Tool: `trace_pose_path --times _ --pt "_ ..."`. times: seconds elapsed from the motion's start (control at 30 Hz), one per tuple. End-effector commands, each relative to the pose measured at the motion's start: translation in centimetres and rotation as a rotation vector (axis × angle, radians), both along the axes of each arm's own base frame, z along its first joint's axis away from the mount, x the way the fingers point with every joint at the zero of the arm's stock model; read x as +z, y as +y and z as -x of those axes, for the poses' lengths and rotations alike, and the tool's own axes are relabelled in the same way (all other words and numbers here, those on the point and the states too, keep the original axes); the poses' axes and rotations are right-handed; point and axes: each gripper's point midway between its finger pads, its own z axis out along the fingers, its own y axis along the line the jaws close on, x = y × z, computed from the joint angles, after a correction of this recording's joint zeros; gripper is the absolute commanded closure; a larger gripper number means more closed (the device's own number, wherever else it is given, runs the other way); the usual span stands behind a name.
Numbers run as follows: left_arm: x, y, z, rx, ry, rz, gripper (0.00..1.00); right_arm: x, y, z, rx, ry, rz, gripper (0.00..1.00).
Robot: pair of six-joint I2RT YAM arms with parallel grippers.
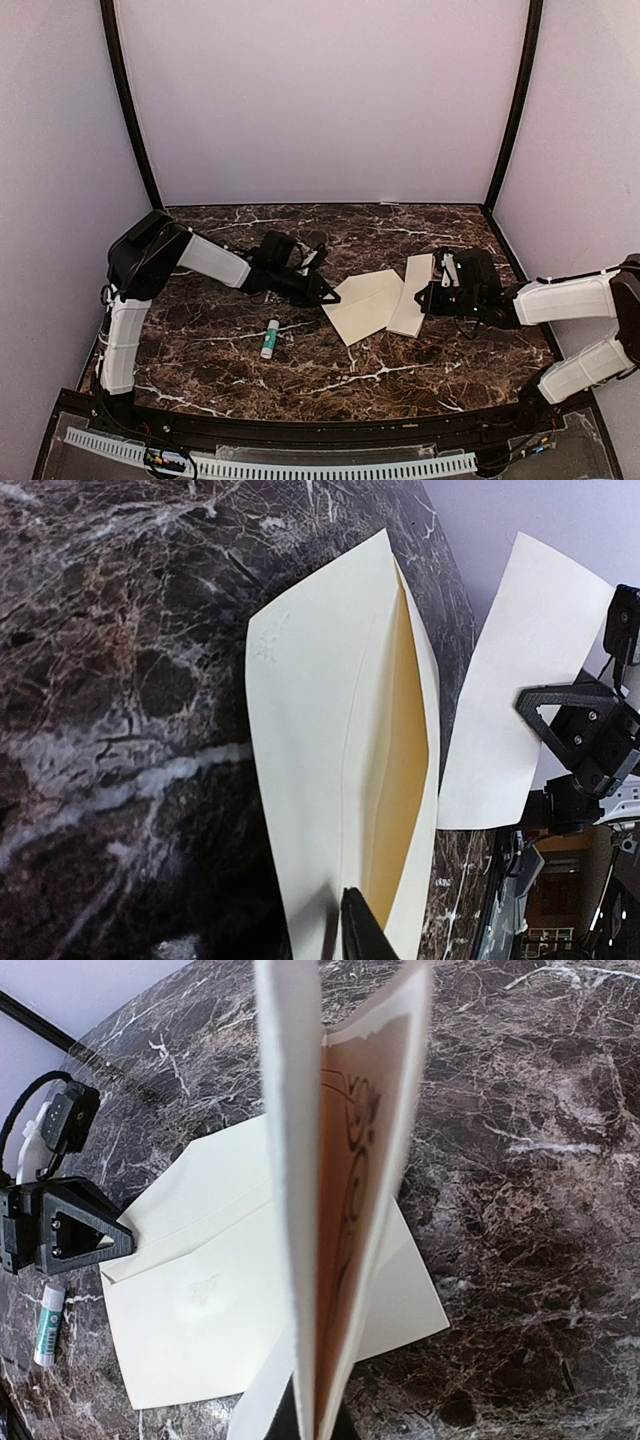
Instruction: Place the letter into the envelope and seal it
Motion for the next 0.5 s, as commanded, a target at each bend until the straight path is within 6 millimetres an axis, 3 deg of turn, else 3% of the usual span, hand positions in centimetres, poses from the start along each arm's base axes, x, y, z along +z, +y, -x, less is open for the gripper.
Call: trace_pose_path --times 0.0,0.1,0.27,0.33,0.47 --pt "-0.4 -0.9 0.7 -0.021 0.028 0.001 0.83 0.0 0.2 -0.2 -0.003 -0.023 -0.005 1.00" --pt "-0.4 -1.2 0.7 -0.024 0.029 0.002 0.84 -0.1 0.2 -0.2 -0.004 -0.022 0.000 1.00" --pt "-0.4 -1.2 0.6 -0.017 0.013 -0.025 0.99 0.2 0.1 -0.2 -0.002 -0.029 0.005 1.00" --pt "0.0 -1.2 0.5 -0.015 -0.014 -0.032 1.00 0.7 0.0 -0.2 0.001 -0.037 0.013 1.00" --pt "3.5 -1.4 0.9 -0.024 -0.135 -0.028 1.00 3.1 0.2 -0.2 0.035 -0.087 0.020 1.00"
